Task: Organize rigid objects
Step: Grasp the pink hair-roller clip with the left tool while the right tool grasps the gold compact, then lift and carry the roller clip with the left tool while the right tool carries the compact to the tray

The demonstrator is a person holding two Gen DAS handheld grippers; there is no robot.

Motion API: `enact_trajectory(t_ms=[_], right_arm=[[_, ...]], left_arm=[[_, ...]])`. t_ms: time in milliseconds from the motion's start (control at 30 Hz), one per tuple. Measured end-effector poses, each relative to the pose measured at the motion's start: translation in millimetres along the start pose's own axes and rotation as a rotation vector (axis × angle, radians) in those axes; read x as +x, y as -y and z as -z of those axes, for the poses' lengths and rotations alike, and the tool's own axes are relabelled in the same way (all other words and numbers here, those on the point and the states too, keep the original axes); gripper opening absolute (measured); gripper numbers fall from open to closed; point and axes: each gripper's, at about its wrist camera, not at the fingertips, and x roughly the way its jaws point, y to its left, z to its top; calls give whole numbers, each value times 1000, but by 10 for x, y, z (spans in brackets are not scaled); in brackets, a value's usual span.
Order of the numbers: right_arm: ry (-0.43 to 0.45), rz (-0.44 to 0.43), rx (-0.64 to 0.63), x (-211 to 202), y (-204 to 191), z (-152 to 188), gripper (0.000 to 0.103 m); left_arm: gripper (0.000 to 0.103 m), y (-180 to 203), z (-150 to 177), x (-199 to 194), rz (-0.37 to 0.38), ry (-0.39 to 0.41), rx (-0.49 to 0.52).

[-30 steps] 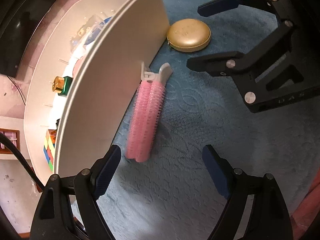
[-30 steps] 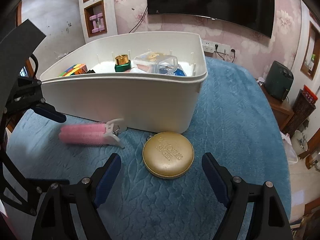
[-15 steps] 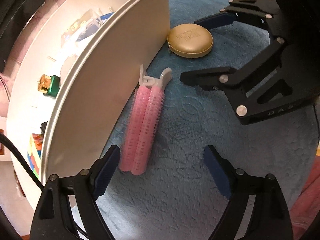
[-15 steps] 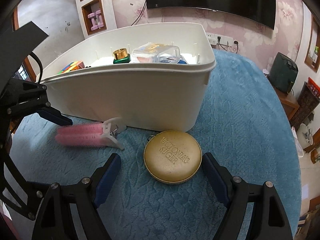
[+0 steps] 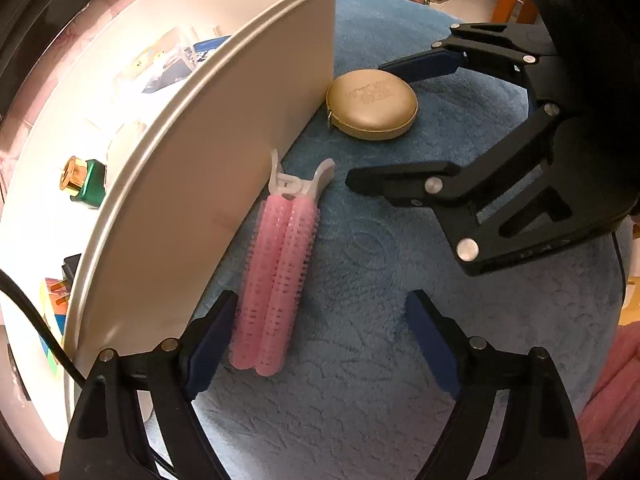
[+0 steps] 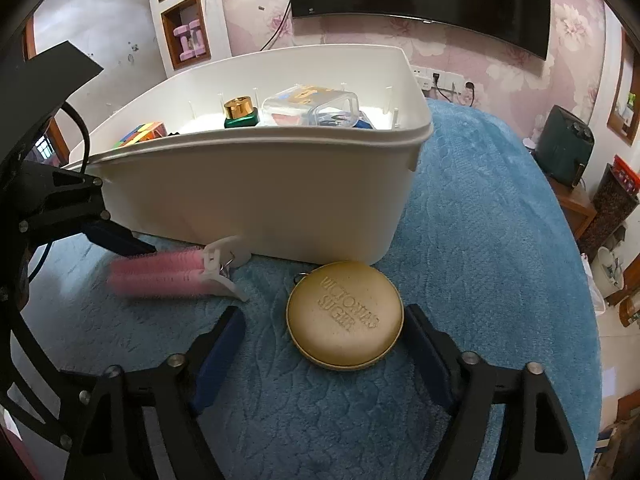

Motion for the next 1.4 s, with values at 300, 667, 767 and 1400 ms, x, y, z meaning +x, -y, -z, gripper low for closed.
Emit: enact_trajectory(t_ms=[300, 667, 767, 1400], right_arm=[[-7, -19, 101, -34, 126, -39, 56], [-67, -73, 97, -120, 134, -6, 56], [-83, -96, 106, -170, 156, 37, 56], [-152, -181, 116, -446, 227, 250, 56]], left_arm=[[70, -88, 3, -117, -2, 6, -49], [34, -305, -10, -245, -53, 1, -169], [31, -323, -3, -280, -69, -1, -181], [28, -171, 498, -504, -22, -88, -414]])
